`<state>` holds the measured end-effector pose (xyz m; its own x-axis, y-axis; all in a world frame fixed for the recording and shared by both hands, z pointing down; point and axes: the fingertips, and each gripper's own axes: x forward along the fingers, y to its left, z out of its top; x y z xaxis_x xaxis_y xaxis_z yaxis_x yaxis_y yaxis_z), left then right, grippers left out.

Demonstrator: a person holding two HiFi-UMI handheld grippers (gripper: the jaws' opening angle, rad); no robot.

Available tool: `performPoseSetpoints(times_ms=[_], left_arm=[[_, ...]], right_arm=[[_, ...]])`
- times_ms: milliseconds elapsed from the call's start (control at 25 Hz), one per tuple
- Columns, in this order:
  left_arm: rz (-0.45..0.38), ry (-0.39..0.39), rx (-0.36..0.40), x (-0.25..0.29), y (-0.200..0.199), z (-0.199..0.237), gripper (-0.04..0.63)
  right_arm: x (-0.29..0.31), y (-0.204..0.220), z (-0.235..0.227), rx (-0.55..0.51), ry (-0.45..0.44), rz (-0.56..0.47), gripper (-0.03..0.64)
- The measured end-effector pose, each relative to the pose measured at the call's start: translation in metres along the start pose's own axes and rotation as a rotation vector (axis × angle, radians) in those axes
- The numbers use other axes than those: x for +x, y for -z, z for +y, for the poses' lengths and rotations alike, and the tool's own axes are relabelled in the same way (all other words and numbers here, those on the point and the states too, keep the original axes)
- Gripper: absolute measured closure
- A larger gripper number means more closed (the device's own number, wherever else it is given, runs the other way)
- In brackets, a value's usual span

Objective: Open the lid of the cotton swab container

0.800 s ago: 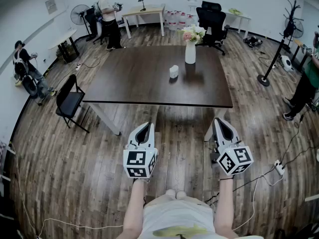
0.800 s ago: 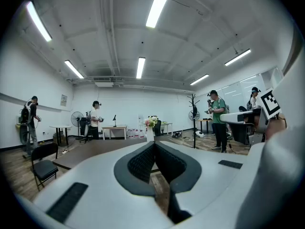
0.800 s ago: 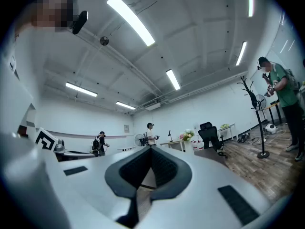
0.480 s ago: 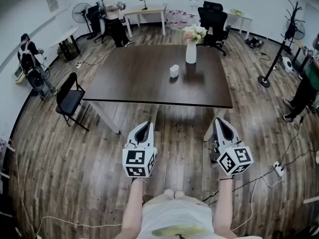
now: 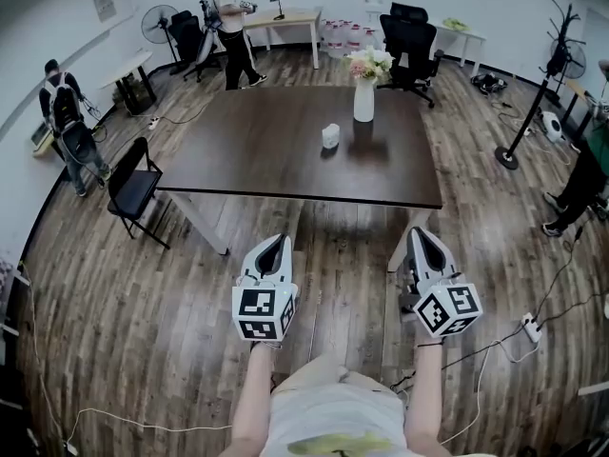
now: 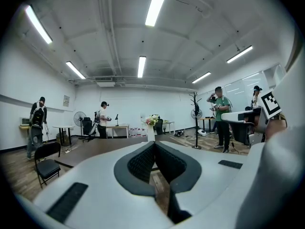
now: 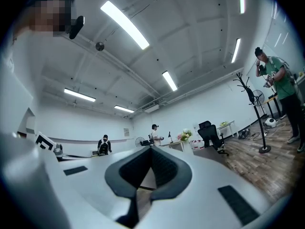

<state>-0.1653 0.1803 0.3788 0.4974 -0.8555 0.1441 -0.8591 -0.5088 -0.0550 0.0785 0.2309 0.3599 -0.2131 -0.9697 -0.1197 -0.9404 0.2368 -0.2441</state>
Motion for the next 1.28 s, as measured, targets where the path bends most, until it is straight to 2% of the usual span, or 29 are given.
performPoseSetpoints(times_ms=[480,720,960,1280], left_arm=[[0.023,-0.023,0.003,0.038,0.005,0.009,0.572],[0.041,-0.014,-0.006,0.085,0.009,0.027,0.572],[0.039,0.047,-0.006,0.142,0.006,0.042,0.572],[0.038,0.067,0.019,0.206,0.003,0.072,0.572]], right_arm=[[0.042,0.014,-0.021,0.039,-0.027,0.020,0.597],[0.086,0.026,-0.034,0.040,-0.049,0.046,0.597],[0.136,0.036,-0.055,0.047,-0.017,0.065,0.597],[0.197,0.043,-0.078,0.063,0.003,0.055,0.597]])
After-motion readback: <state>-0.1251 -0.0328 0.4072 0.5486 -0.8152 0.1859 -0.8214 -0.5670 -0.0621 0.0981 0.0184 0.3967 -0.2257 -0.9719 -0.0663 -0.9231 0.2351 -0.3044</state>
